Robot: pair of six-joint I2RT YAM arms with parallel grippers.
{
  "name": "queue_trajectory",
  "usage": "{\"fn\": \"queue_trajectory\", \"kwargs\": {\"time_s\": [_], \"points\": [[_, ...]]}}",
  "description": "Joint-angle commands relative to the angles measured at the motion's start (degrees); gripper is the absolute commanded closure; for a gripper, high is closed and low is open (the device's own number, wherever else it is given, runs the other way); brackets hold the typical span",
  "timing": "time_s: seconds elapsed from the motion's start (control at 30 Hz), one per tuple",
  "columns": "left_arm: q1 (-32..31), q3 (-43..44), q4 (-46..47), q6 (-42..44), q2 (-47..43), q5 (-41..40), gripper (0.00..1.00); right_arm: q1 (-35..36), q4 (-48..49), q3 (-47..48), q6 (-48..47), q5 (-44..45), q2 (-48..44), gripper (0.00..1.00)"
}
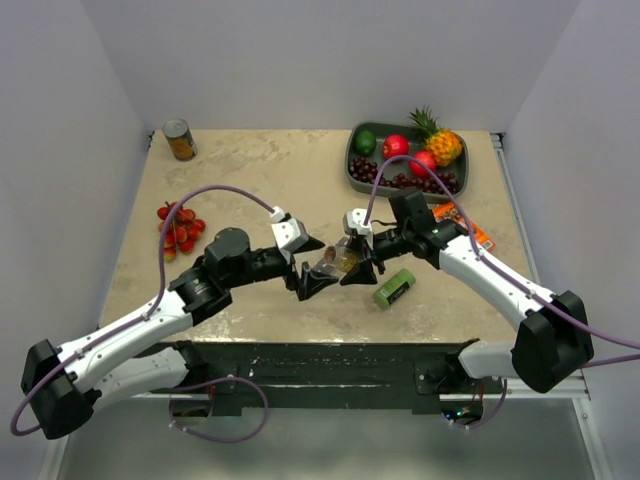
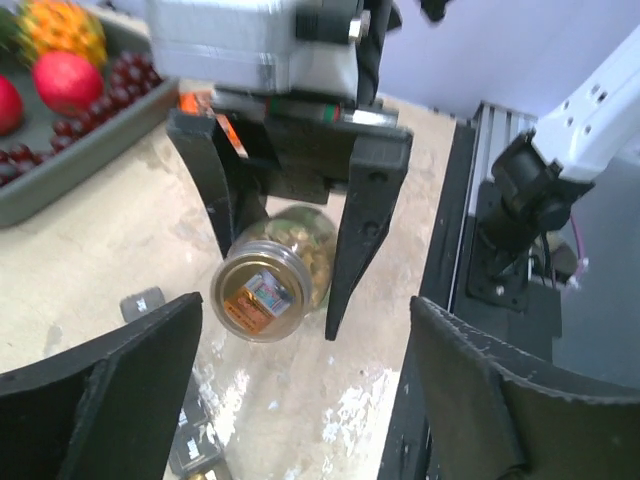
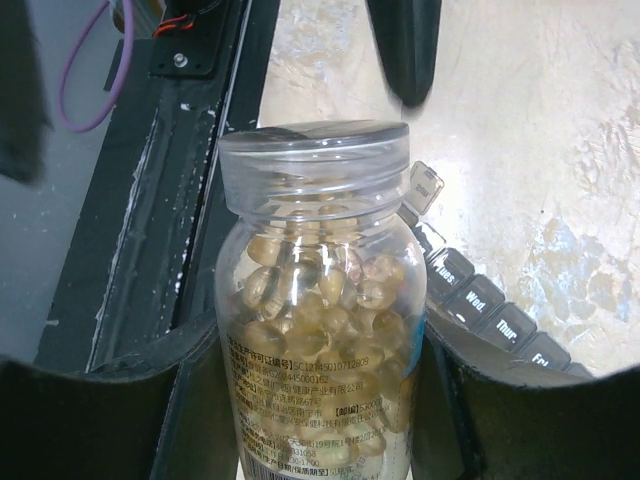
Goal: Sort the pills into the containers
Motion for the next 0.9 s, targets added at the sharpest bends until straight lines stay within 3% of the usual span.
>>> {"fn": "queue_trajectory", "kwargs": {"time_s": [0.0,0.23,0.3,0.5,0.67,0.87], "points": [[0.0,-0.8,9.2,-3.7,-6.3,-6.2,0.05,-0.3,1.8,2.0,-0.5,-0.2,-1.4,0.98],[0.2,-0.6,1.0,-17.5,-14.3,-19.0,0.01,-0.3,1.6,2.1,-0.7,0.2,-1.5,0.98],[0.4,-0.2,-2.6,-25.0,-15.8,-22.9,0.0,-0.3,1.6,2.1,-0.7,0.3,-1.4,0.98],[1.0,2.9,-4.7,-39.9,-11.4,-19.4,0.01,-0.3,1.8,2.1,-0.6,0.8,-1.2,0.98],[0.9,8.3,-9.6,-42.5,-1.8,-17.0,0.01,-0.2,2.0,2.0,-0.3,1.0,-1.4,0.98],[0.0,10.0,-9.8,-42.4,3.3,-16.0,0.09,-0.2,2.1,2.0,-0.3,1.2,-1.4,0.98]]}}
